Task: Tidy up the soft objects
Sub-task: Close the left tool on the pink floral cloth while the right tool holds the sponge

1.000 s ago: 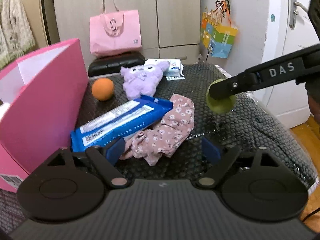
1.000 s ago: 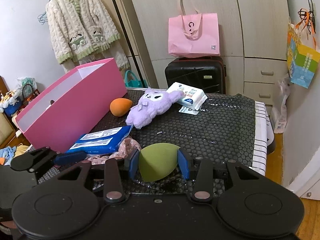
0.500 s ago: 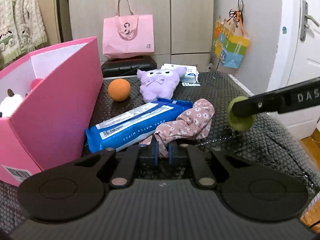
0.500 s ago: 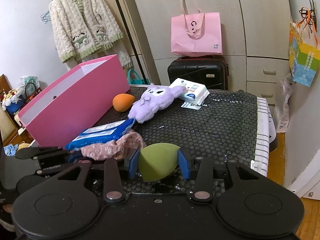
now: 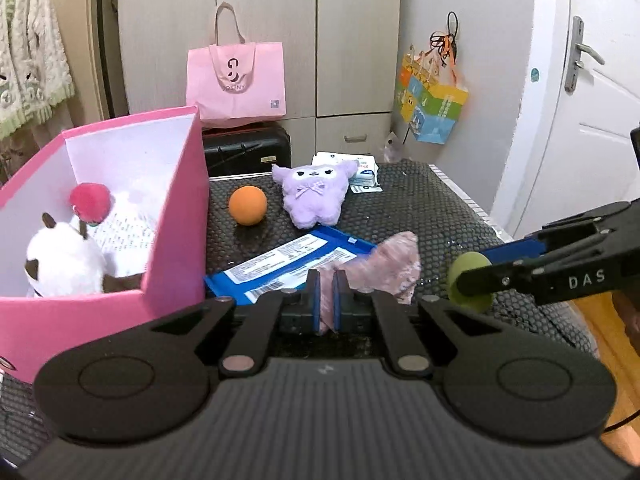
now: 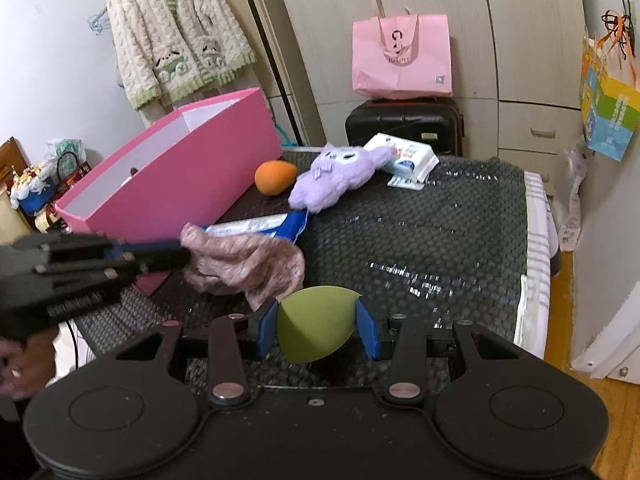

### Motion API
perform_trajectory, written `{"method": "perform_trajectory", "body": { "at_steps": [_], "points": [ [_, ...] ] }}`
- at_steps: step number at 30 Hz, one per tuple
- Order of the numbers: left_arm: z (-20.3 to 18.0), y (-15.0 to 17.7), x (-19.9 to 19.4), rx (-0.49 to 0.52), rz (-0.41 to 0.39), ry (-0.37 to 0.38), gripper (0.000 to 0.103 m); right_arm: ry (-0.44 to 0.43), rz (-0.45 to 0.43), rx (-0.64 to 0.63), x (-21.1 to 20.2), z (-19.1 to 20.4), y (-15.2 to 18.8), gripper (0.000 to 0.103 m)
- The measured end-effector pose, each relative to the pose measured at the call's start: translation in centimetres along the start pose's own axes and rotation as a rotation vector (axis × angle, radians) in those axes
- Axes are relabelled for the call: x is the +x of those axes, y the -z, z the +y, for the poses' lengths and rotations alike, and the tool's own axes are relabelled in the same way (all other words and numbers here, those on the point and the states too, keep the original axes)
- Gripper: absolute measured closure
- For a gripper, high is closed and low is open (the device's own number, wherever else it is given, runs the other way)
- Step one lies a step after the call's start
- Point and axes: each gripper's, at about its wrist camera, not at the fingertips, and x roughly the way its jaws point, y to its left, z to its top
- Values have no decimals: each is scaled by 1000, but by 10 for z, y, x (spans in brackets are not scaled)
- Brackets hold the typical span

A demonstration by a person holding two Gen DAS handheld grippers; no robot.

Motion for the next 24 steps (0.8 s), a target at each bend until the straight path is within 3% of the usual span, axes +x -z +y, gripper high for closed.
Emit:
{"method": "perform_trajectory", "body": {
  "at_steps": [5,8,10,12,15,20,24],
  "points": [
    [0,6,9,30,73,68,96,13,4,4,-3,4,4,55],
    [-5,12,13,40,69,99,92,23,-4,21,-5,1,3,55],
    [-7,12,13,31,61,129,87,28,-6,34,-7,-3,3,55],
    [-10,9,11,32,45,154,64,34,-6,41,-8,-7,3,55],
    [-16,4,8,56,5,168,50,40,-4,47,-8,-11,4,55],
    [-29,-4,30,95,45,166,41,40,-8,54,-7,-17,4,55],
    [-39,-6,62,109,137,172,39,41,-14,65,-6,-22,4,55]
  ]
}}
